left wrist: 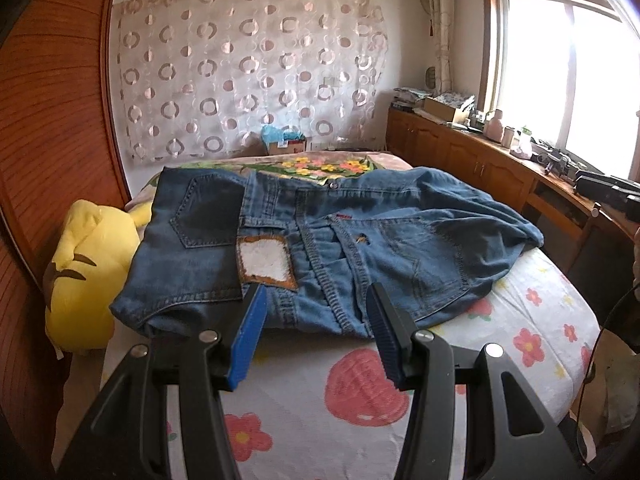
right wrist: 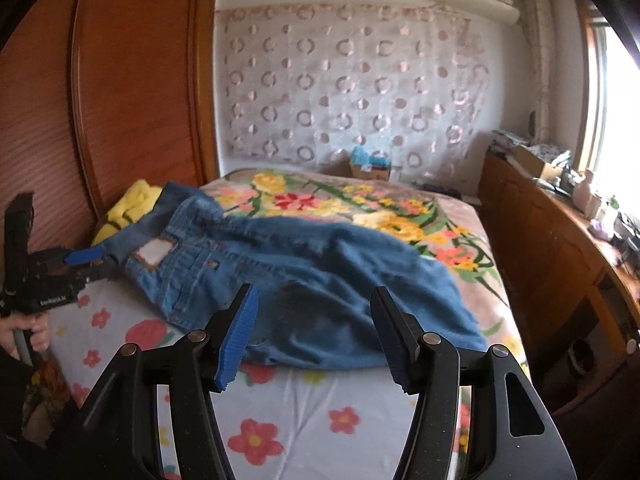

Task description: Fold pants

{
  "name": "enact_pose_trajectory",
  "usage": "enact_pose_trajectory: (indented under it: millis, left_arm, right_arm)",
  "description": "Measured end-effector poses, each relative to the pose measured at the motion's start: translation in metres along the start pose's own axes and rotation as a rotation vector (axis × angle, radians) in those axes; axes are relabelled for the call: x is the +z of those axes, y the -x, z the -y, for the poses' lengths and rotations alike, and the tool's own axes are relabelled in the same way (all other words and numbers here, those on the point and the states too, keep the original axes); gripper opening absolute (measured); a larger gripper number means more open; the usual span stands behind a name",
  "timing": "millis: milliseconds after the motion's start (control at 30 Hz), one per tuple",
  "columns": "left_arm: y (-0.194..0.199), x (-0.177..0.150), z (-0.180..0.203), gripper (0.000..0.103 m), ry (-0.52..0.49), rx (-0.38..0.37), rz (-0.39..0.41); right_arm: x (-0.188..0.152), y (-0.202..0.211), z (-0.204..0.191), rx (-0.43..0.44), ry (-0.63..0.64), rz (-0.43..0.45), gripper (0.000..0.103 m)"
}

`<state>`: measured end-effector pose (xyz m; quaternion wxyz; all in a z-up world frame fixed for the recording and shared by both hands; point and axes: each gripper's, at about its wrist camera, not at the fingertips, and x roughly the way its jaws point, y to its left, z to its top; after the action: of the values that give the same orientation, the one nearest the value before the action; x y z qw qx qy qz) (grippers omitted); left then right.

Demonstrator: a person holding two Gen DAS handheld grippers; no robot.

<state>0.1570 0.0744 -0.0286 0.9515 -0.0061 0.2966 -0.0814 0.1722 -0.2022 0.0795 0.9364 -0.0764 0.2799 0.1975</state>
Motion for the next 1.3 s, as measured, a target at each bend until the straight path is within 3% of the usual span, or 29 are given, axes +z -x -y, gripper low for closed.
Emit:
enact_pose_trajectory:
  millis: [167,267,400,533,800,967,1067,1300]
  left_arm:
    - [-0.014,-0.005,-0.011,0.05,0.013,0.017,-0.029]
    - [-0.027,-0.009,-0.016,0.05,0.017,0.032,-0.057]
    - [-0.043,-0.011,-0.019,0.05,0.017,0.037,-0.096]
    - [-0.054,-0.01,-0.022,0.05,0.011,0.051,-0.118]
    - [-0.074,-0.009,-0.031,0.05,0.026,0.065,-0.147]
    - [-0.085,-0.011,-0.034,0.05,0.036,0.078,-0.183]
    - [-0.09,-0.012,-0.034,0.05,0.038,0.078,-0.197]
    - [-0.09,-0.005,-0.029,0.05,0.045,0.031,-0.166]
  right_arm:
    - [-0.011,-0.038,-0.009,0.02,0.013,-0.055,0.06]
    - [-0.023,-0.07,-0.009,0.078,-0.01,-0.132,0.062]
    - [-0.043,-0.115,-0.012,0.087,-0.002,-0.263,0.063]
    - [-0.06,-0.137,-0.004,0.082,-0.026,-0.332,0.063]
    - [-0.066,-0.144,0.016,0.068,-0.075,-0.341,0.064]
    - [-0.068,-0.158,0.012,0.08,-0.021,-0.373,0.067]
    - [-0.072,-0.157,0.008,0.069,0.015,-0.347,0.071]
    - [-0.073,-0.153,0.012,0.075,0.018,-0.341,0.071]
